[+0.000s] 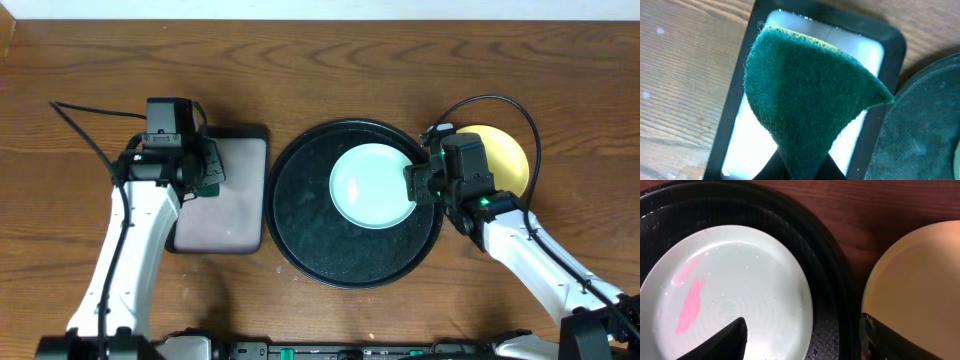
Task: Clean dirty plates on tray and stack at the side
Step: 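Lift the green sponge out of the basin with the left gripper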
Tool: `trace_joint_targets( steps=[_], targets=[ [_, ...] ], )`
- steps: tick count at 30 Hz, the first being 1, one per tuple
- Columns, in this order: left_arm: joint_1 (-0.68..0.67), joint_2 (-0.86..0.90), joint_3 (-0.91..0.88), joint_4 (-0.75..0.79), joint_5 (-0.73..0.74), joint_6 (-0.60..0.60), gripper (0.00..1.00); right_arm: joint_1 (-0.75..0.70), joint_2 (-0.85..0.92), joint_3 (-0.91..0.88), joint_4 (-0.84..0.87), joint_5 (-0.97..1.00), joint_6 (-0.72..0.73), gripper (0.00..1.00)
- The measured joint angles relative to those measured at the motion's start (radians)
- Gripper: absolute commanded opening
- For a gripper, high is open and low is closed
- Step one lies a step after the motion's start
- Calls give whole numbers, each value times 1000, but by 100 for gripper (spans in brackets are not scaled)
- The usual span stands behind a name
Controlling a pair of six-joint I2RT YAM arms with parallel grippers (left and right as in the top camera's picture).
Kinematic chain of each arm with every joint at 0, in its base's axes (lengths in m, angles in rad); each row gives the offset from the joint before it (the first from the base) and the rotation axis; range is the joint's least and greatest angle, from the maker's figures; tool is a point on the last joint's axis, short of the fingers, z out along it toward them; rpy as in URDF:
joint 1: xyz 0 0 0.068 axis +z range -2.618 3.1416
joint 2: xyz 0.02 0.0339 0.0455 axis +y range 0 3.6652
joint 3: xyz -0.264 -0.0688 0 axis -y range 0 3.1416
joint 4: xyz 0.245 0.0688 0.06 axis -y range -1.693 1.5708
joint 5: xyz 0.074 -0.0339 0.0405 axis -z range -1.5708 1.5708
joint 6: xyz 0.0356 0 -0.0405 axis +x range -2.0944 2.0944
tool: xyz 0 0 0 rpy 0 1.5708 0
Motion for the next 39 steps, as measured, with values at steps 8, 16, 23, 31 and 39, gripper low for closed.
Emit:
trace_joint_targets(
  steps=[8, 16, 23, 31, 39],
  targets=[
    [0, 74, 0, 1, 0, 0, 8, 0, 37, 0, 17, 22, 0, 64],
    [0, 126, 0, 3, 0, 0, 8, 0, 135, 0, 74, 25, -4, 39],
    [0, 129, 0, 3, 0, 0, 8, 0, 207, 0, 130, 25, -8, 27],
    [0, 129, 0, 6, 0, 0, 8, 0, 222, 0, 134, 25, -6, 25],
    [0, 129, 0, 16, 0, 0, 8, 0, 239, 0, 134, 25, 1, 17]
  ],
)
